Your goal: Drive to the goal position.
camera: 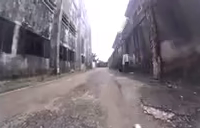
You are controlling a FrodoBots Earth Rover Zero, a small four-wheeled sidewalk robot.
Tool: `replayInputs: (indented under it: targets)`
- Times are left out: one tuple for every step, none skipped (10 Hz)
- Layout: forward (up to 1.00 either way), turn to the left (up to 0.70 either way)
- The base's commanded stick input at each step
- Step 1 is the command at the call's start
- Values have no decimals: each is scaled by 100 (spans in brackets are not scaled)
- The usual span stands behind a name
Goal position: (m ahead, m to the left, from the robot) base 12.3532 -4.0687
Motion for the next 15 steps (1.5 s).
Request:
replayInputs:
  targets:
    - [30, 0]
    - [30, 0]
    - [30, 0]
    - [30, 0]
    - [30, 0]
    - [30, 0]
    - [30, 0]
    - [30, 0]
    - [30, 0]
    - [30, 0]
    - [30, 0]
    - [30, 0]
    - [30, 0]
    - [30, 0]
    - [30, 0]
